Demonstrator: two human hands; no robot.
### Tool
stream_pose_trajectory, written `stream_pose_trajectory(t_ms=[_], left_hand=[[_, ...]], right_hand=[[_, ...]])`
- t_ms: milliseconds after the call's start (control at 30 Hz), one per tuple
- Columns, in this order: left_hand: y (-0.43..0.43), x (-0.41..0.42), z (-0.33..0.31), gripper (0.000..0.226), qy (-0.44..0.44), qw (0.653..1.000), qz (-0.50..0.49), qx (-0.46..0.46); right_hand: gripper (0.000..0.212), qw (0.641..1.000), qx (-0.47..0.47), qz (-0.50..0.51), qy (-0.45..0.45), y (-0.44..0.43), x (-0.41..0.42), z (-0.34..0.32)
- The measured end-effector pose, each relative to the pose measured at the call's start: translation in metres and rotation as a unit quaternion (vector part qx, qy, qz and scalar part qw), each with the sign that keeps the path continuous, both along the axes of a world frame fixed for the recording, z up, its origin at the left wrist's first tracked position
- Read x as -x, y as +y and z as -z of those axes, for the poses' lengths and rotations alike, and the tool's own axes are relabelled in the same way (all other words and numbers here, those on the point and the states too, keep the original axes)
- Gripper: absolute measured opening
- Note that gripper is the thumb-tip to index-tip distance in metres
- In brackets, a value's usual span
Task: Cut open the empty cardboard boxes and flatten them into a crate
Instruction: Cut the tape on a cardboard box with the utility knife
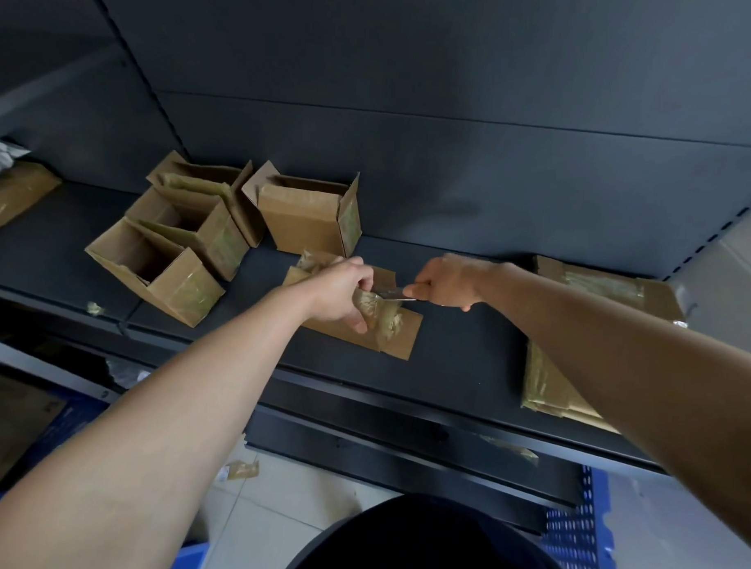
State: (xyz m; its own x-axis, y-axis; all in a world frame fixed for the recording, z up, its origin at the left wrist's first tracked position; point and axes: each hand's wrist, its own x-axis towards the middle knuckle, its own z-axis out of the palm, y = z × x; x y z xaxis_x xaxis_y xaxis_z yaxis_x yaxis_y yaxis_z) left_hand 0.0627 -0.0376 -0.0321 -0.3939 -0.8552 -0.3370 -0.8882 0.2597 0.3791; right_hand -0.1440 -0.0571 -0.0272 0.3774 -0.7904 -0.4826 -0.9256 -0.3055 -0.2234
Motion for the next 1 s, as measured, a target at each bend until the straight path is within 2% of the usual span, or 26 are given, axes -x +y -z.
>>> stream_pose_trajectory(t_ms=[167, 233, 333, 367, 433, 600, 767, 900, 1000], left_hand=[[-0.002, 0.003, -0.002, 0.046, 0.006, 0.999, -0.027, 0.042], [-0.004, 0.004, -0.004, 0.043, 0.020, 0.998, -0.028, 0.045], [-0.004, -0.005, -0.005, 0.026, 0.070, 0.996, -0.057, 0.007], [-0.004, -0.007, -0.006, 0.019, 0.094, 0.993, -0.075, -0.002], [-0.006, -0.010, -0.010, 0.024, 0.121, 0.988, -0.095, -0.004], [-0.018, -0.001, -0.016, 0.022, 0.035, 0.993, -0.098, 0.050], [-0.024, 0.000, -0.020, 0.040, -0.031, 0.997, -0.022, 0.067], [-0.030, -0.003, -0.024, 0.047, -0.081, 0.994, 0.042, 0.064], [-0.032, -0.001, -0.025, 0.051, -0.165, 0.980, 0.083, 0.069]], right_hand=[[0.042, 1.000, -0.009, 0.007, 0.025, 0.000, 0.006, -0.005], [0.039, 0.999, -0.033, 0.015, -0.015, 0.003, -0.002, 0.006], [0.050, 0.982, -0.145, 0.064, -0.101, 0.009, 0.003, 0.012], [0.052, 0.979, -0.160, 0.074, -0.106, 0.009, 0.011, 0.011], [0.047, 0.981, -0.151, 0.086, -0.090, 0.006, 0.024, 0.007], [0.026, 0.980, -0.155, 0.098, -0.074, 0.011, 0.023, 0.004], [0.034, 0.998, -0.053, 0.041, -0.008, 0.023, 0.014, 0.010], [0.035, 0.995, -0.056, 0.079, -0.016, 0.028, 0.011, 0.016], [0.036, 0.994, -0.068, 0.089, -0.011, 0.028, 0.006, 0.013]])
